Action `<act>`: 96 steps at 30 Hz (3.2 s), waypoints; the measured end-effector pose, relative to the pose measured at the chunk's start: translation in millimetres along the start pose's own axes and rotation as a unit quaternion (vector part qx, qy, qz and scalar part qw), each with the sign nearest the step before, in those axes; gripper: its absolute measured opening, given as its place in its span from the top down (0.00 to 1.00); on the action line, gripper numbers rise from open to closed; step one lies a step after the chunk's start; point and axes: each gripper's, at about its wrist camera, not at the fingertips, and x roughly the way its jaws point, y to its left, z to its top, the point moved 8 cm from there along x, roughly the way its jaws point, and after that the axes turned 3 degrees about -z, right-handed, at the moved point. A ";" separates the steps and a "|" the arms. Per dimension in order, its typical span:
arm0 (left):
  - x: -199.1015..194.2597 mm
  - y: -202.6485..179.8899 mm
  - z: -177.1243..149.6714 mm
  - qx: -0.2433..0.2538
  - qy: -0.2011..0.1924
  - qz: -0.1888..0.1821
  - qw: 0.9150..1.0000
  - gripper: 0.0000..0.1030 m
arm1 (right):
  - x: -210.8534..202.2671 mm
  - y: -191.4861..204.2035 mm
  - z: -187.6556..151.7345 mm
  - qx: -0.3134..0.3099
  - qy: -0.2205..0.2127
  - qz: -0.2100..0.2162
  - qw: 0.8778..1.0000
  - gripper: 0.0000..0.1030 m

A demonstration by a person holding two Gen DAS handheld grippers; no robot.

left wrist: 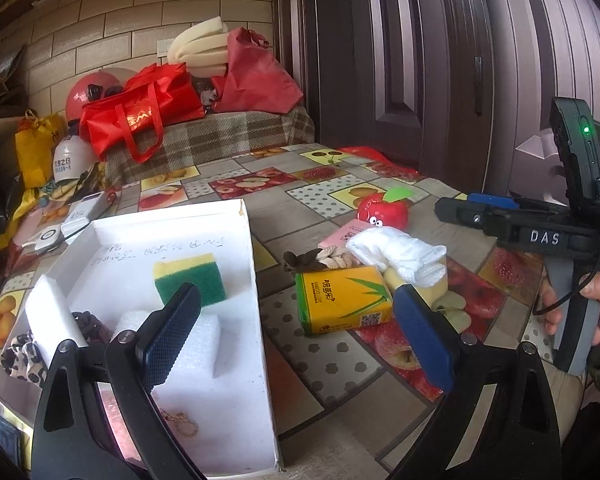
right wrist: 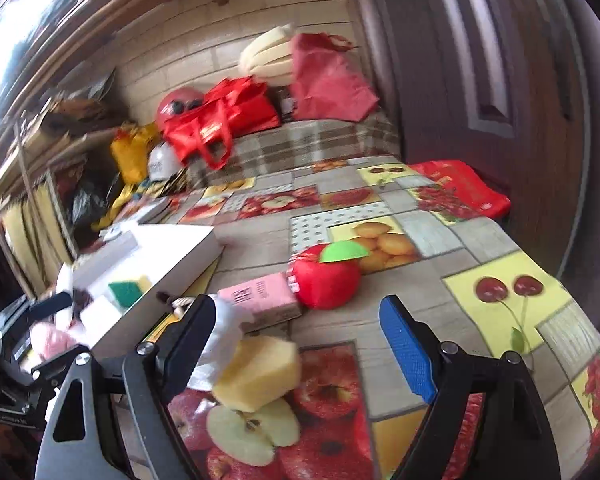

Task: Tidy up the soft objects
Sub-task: 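Grasp the white cloth with the right tool while the left tool moves toward the yellow juice box, then close the left tool on the yellow juice box and lift it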

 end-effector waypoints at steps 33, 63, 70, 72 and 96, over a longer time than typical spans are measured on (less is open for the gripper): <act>105.9 -46.9 -10.6 -0.017 0.165 0.000 0.986 0.06 | 5.9 -67.0 -6.6 0.084 0.037 -0.019 0.996 0.66; 77.4 -52.6 5.6 -0.024 0.094 -0.023 0.995 0.20 | -3.8 -60.8 1.4 0.074 0.003 -0.016 0.997 0.66; 85.0 -61.1 0.1 -0.013 0.116 -0.045 0.992 0.17 | -1.5 -56.6 1.1 0.065 0.006 -0.005 0.998 0.66; 92.0 -61.4 -4.2 -0.015 0.137 -0.049 0.989 0.15 | -1.6 -57.2 0.8 0.067 0.006 -0.003 0.998 0.66; 53.2 -66.2 18.5 0.001 0.031 -0.055 0.998 0.26 | -15.2 -59.2 3.0 0.076 -0.028 0.001 0.997 0.66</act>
